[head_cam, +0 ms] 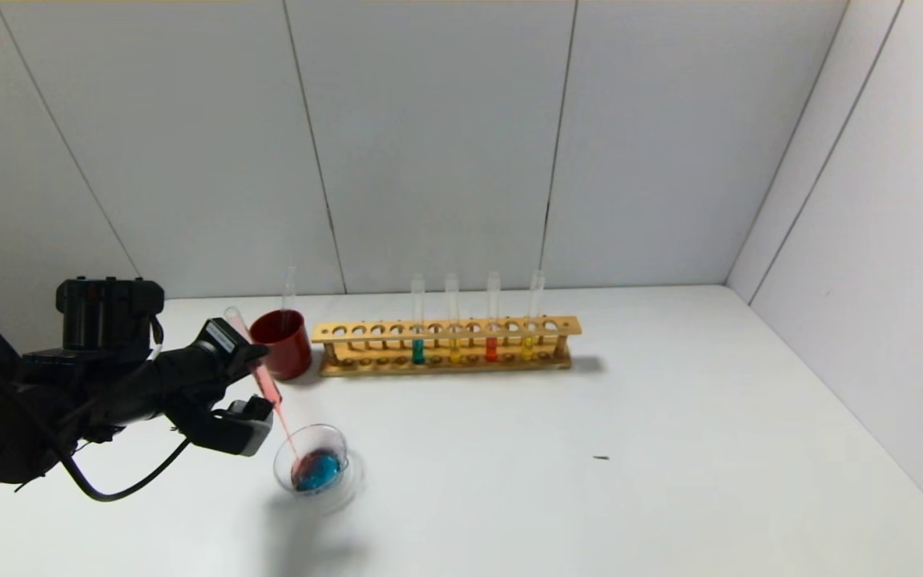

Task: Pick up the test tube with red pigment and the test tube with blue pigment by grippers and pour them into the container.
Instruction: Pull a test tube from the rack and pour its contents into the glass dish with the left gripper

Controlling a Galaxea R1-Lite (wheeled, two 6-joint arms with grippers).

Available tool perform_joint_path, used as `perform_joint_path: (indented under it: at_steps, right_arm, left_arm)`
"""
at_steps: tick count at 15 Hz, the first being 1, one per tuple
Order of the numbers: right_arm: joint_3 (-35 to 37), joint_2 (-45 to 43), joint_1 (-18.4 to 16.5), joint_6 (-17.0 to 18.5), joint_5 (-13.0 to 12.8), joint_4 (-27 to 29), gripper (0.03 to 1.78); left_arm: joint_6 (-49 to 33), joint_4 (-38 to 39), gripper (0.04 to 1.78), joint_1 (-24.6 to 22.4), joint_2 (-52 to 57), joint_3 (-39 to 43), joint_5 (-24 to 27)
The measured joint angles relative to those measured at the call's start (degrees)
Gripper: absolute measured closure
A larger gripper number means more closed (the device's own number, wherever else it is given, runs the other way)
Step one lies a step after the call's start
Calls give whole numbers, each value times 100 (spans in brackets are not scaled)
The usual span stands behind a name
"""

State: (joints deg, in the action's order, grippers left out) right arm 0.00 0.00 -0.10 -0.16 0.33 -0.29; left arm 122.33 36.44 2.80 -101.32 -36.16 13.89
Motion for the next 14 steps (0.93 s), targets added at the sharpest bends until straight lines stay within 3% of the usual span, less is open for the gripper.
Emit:
perform_joint_path:
  at_steps: [14]
  right_arm:
    - [0,0,0,0,0,2,6]
  left_arm:
    - [206,88,151,328,68,52,-188]
